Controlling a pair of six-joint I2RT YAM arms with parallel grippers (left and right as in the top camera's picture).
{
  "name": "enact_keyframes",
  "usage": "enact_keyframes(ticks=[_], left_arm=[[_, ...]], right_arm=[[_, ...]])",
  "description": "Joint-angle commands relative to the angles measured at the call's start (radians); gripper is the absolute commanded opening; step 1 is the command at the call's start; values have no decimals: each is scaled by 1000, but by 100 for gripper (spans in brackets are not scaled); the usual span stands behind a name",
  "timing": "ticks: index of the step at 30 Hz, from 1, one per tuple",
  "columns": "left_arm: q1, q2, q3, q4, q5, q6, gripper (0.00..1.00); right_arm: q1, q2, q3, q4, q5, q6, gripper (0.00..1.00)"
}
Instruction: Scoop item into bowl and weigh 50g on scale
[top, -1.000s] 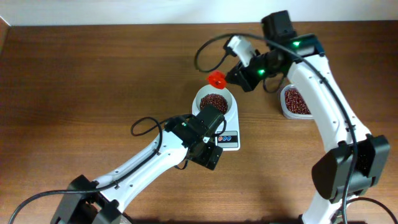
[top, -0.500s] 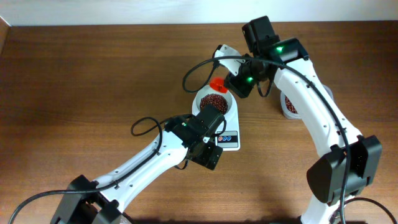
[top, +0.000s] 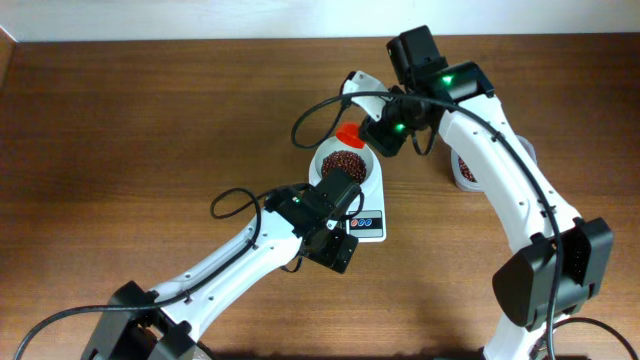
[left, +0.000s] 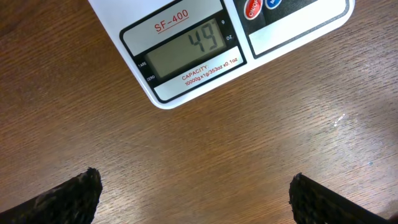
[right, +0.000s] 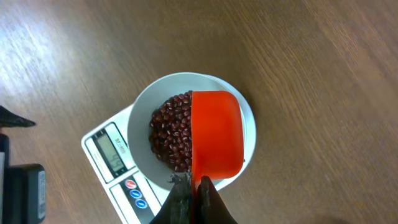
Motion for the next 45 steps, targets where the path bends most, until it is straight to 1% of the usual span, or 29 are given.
enact_keyframes(ticks=[1, 5, 6, 7, 8, 10, 16, 17, 20, 21, 24, 25, 31, 34, 41, 42, 43, 45], left_arm=[[-3, -10, -6, 1, -9, 2, 99], [-3, -10, -6, 1, -9, 2, 99], [-3, -10, -6, 1, -9, 2, 99], [-3, -10, -6, 1, -9, 2, 99], [-3, -10, -6, 1, -9, 2, 99], [-3, -10, -6, 1, -9, 2, 99], [-3, -10, -6, 1, -9, 2, 99], [-3, -10, -6, 1, -9, 2, 99], [-3, -10, -6, 1, -9, 2, 99], [-3, -10, -6, 1, -9, 2, 99], [-3, -10, -6, 1, -9, 2, 99], [-3, -10, -6, 1, -9, 2, 99], [-3, -10, -6, 1, -9, 2, 99], [-3, -10, -6, 1, -9, 2, 99], [-3, -10, -6, 1, -9, 2, 99], [-3, -10, -6, 1, -9, 2, 99], [-3, -10, -6, 1, -9, 2, 99], [-3, -10, -6, 1, -9, 2, 99]], right_arm=[[-39, -23, 22, 3, -107, 34, 4], [-107, -23, 22, 8, -161, 130, 4], [-143, -23, 22, 11, -182, 201, 4], [-155, -23, 22, 12, -183, 232, 4], [-192, -23, 22, 11, -182, 312, 4], [-259, -23, 22, 0, -182, 382, 4], [-457, -23, 21, -48, -173, 459, 4], [-524, -23, 21, -67, -140, 483, 4], [-596, -19, 21, -129, -85, 518, 4], [-608, -18, 21, -150, -71, 519, 4], [-631, -15, 3, -203, 121, 520, 4], [-630, -15, 2, -204, 146, 529, 4], [-629, -13, -34, -185, 149, 545, 4], [-629, -13, -85, -118, 149, 545, 4], [-629, -11, -163, -44, 149, 545, 5], [-629, -11, -174, -28, 149, 545, 13], [-629, -11, -180, -19, 148, 545, 24], [-629, -11, -184, -11, 149, 545, 27]])
